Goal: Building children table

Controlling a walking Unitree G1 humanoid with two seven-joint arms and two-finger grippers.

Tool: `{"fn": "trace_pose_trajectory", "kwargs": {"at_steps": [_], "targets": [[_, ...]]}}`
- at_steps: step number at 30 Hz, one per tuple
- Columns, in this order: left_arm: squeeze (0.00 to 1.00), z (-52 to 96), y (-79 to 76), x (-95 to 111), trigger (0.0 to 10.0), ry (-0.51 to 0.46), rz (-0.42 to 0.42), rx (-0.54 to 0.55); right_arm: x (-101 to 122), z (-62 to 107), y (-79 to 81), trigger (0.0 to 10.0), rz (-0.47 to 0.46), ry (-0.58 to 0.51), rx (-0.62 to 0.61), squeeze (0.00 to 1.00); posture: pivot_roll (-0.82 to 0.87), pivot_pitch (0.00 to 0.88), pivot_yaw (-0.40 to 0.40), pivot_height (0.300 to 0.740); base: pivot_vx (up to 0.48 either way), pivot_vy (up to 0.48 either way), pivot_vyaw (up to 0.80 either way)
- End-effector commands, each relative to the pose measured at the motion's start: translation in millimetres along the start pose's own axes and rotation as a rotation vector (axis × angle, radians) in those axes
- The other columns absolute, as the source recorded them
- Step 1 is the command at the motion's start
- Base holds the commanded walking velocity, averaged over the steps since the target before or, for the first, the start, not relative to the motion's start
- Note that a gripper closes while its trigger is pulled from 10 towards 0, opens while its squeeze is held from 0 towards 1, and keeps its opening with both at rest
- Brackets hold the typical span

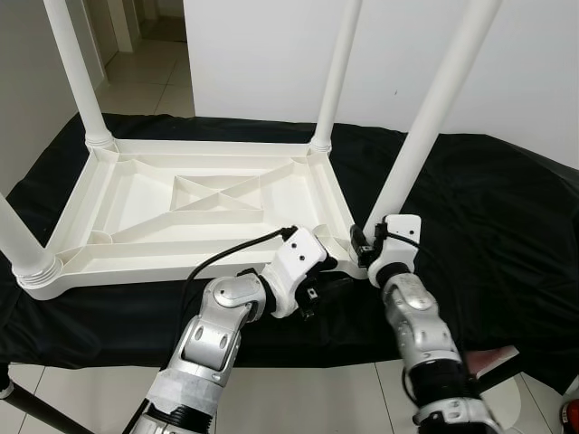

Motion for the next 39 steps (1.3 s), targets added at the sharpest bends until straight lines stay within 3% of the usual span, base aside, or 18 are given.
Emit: {"fn": "trace_pose_trajectory", "kwargs": {"at_steps": [1, 3, 8, 9, 18, 23, 24, 27, 31, 34, 39], "targets": [[0.0, -2.3, 11.0, 2, 10.0, -0.031, -0.002, 0.156, -8, 4.3, -2.1, 10.0, -0.025, 0.053, -0.075, 0.0, 0.04, 0.044, -0.056, 0.74, 0.0, 0.0, 0.0], [0.0, -3.2, 11.0, 3, 10.0, -0.033, 0.0, 0.155, -3, 5.6, 8.5, 10.0, -0.017, 0.032, -0.057, 0.0, 0.04, 0.046, -0.055, 0.74, 0.0, 0.0, 0.0], [0.0, -3.6, 10.6, 4, 10.0, -0.034, 0.0, 0.153, 0, 6.4, 11.1, 10.0, -0.021, 0.023, -0.047, 0.0, 0.03, 0.047, -0.054, 0.74, 0.0, 0.0, 0.0], [0.0, -3.4, 10.7, 4, 10.0, -0.033, -0.001, 0.151, 2, 8.0, 9.0, 10.0, -0.014, 0.015, -0.045, 1.0, 0.04, 0.047, -0.057, 0.74, 0.0, 0.0, 0.0], [0.0, -1.9, 12.5, 4, 10.0, -0.034, -0.003, 0.16, 4, 13.0, -12.4, 10.0, 0.014, -0.028, -0.053, 1.0, 0.04, 0.047, -0.058, 0.74, 0.0, 0.0, 0.0], [0.0, -0.8, 13.1, 4, 10.0, -0.031, -0.005, 0.159, -2, 23.2, -26.1, 10.0, 0.079, -0.059, 0.143, 1.0, 0.04, 0.05, -0.051, 0.74, 0.0, 0.0, 0.0], [0.0, -0.8, 12.9, 4, 10.0, -0.029, -0.006, 0.157, -5, 25.6, -28.0, 10.0, 0.099, -0.059, 0.204, 0.0, 0.04, 0.05, -0.051, 0.74, 0.0, 0.0, 0.0], [0.0, -0.7, 12.8, 4, 10.0, -0.027, -0.006, 0.156, -7, 27.5, -29.2, 10.0, 0.112, -0.059, 0.246, 0.0, 0.03, 0.05, -0.047, 0.74, 0.0, 0.0, 0.0], [0.0, -2.2, 12.4, 4, 10.0, -0.024, -0.009, 0.144, -8, 29.9, -41.6, 10.0, 0.183, -0.094, 0.407, 0.0, 0.03, 0.046, -0.038, 0.74, 0.0, 0.0, 0.0], [0.0, -2.8, 12.2, 5, 10.0, -0.024, -0.01, 0.142, -8, 28.9, -43.9, 10.0, 0.193, -0.099, 0.433, 0.0, 0.03, 0.046, -0.038, 0.74, 0.0, 0.0, 0.0], [0.0, -3.2, 11.6, 6, 10.0, -0.025, -0.014, 0.135, -2, 12.0, -39.4, 10.0, 0.228, -0.115, 0.554, 0.0, 0.04, 0.043, -0.031, 0.74, 0.0, 0.0, 0.0]]}}
Point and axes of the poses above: a point about 5 cm out from each wrist's last joint towards the gripper, its own z axis pointing back from the gripper into the wrist, its own x axis along the axis of the wrist's last joint, y = z × x, the point moved 2 cm from there along -z, pointing out of the wrist towards the gripper, and after that the axes turned 15 degrees about z, right-handed, at the moved point
